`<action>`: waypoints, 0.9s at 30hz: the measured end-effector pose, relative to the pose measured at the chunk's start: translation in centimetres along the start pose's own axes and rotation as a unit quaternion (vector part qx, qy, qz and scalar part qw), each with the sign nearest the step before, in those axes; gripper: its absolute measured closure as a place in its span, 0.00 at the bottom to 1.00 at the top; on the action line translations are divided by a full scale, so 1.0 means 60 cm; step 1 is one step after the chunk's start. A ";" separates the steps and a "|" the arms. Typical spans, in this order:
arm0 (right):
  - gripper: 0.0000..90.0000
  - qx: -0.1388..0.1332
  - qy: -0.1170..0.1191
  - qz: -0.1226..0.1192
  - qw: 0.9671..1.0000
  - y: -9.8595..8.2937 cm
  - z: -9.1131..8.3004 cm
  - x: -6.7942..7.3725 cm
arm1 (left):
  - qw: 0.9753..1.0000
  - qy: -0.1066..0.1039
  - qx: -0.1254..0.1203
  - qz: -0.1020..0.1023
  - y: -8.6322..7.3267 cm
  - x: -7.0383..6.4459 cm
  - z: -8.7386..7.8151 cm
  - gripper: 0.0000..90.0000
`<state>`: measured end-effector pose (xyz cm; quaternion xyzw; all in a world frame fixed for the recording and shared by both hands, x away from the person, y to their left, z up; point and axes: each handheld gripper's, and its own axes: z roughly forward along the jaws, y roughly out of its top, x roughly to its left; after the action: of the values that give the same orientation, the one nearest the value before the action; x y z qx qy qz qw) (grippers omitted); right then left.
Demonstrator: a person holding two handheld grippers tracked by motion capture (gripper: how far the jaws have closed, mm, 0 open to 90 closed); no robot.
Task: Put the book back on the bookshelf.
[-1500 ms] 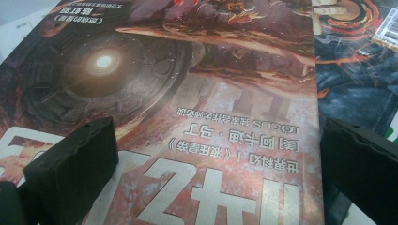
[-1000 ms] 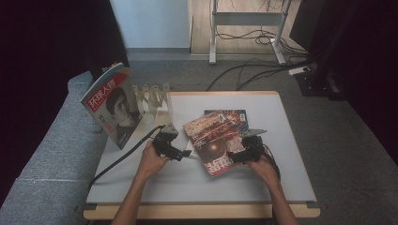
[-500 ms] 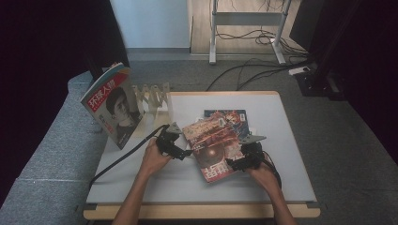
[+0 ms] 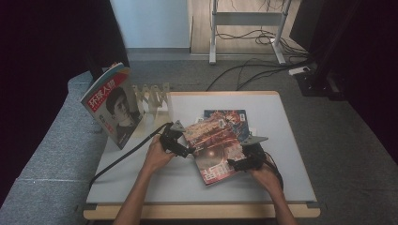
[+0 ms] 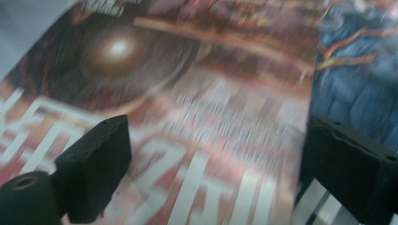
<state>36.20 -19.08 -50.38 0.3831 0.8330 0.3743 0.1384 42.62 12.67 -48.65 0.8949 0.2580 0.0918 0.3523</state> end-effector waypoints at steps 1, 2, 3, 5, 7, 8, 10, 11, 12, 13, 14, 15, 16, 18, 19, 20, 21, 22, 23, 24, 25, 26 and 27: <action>0.10 -0.003 0.002 0.003 1.000 0.006 0.004 -0.004 | 1.000 0.001 0.001 0.002 0.002 0.000 0.003 0.00; 0.10 -0.002 0.004 0.005 1.000 0.013 0.009 -0.009 | 1.000 -0.001 -0.005 0.000 0.003 0.001 0.006 0.00; 0.10 -0.001 0.001 0.006 1.000 0.020 0.014 -0.012 | 1.000 -0.006 -0.009 -0.004 0.003 0.003 0.008 0.00; 0.10 0.001 0.000 0.007 1.000 0.032 0.027 -0.020 | 1.000 -0.005 -0.011 -0.010 0.003 0.008 0.014 0.00; 0.10 0.004 0.000 0.008 1.000 0.042 0.039 -0.026 | 1.000 -0.008 -0.006 -0.010 0.001 0.011 0.022 0.00; 0.10 0.006 0.000 0.008 1.000 0.045 0.044 -0.028 | 1.000 -0.008 -0.005 -0.011 -0.001 0.012 0.026 0.00; 0.11 0.003 0.009 0.012 1.000 0.049 0.052 -0.032 | 1.000 -0.011 0.001 -0.011 -0.004 0.012 0.035 0.00; 0.10 0.002 0.010 0.013 1.000 0.050 0.055 -0.033 | 1.000 -0.015 0.001 -0.013 -0.005 0.012 0.038 0.00; 0.10 0.002 0.011 0.013 1.000 0.050 0.056 -0.034 | 1.000 -0.019 -0.001 -0.015 -0.006 0.012 0.040 0.00; 0.10 0.002 0.011 0.013 1.000 0.050 0.055 -0.033 | 1.000 -0.022 -0.003 -0.018 -0.006 0.011 0.042 0.00; 0.10 0.001 0.011 0.013 1.000 0.049 0.055 -0.033 | 0.999 -0.025 -0.006 -0.021 -0.007 0.010 0.044 0.00; 0.10 0.001 0.010 0.012 1.000 0.048 0.054 -0.033 | 0.999 -0.026 -0.007 -0.024 -0.007 0.009 0.046 0.00; 0.10 0.001 0.010 0.012 1.000 0.047 0.053 -0.032 | 0.999 -0.026 -0.008 -0.026 -0.007 0.008 0.046 0.00; 0.10 0.003 0.010 0.012 1.000 0.044 0.050 -0.030 | 0.999 -0.022 -0.010 -0.029 -0.009 0.005 0.046 0.00; 0.10 0.001 0.010 0.012 1.000 0.042 0.048 -0.029 | 0.999 -0.021 -0.010 -0.030 -0.009 0.003 0.046 0.00; 0.10 0.000 0.009 0.012 1.000 0.041 0.047 -0.028 | 0.999 -0.020 -0.010 -0.031 -0.009 0.002 0.045 0.00; 0.10 -0.002 0.009 0.013 1.000 0.038 0.045 -0.027 | 0.999 -0.018 -0.010 -0.031 -0.010 0.000 0.044 0.01; 0.10 -0.004 0.009 0.013 1.000 0.036 0.044 -0.026 | 0.999 -0.017 -0.009 -0.032 -0.010 -0.002 0.043 0.02; 0.10 -0.005 0.009 0.012 1.000 0.033 0.042 -0.024 | 0.999 -0.016 -0.007 -0.031 -0.010 -0.004 0.042 0.02; 0.10 -0.005 0.010 0.011 1.000 0.031 0.040 -0.022 | 0.999 -0.016 -0.006 -0.030 -0.010 -0.005 0.041 0.03; 0.09 -0.005 0.010 0.010 1.000 0.030 0.039 -0.021 | 0.999 -0.015 -0.005 -0.029 -0.011 -0.007 0.040 0.04; 0.09 -0.004 0.010 0.010 1.000 0.029 0.037 -0.018 | 0.999 -0.015 -0.003 -0.028 -0.011 -0.009 0.039 0.04; 0.09 -0.003 0.010 0.009 1.000 0.027 0.036 -0.016 | 0.999 -0.015 -0.003 -0.028 -0.012 -0.010 0.039 0.04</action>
<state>38.83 -17.96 -50.70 0.3869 0.8296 0.3817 0.1280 42.63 11.44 -50.81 0.8876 0.2776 0.0686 0.3611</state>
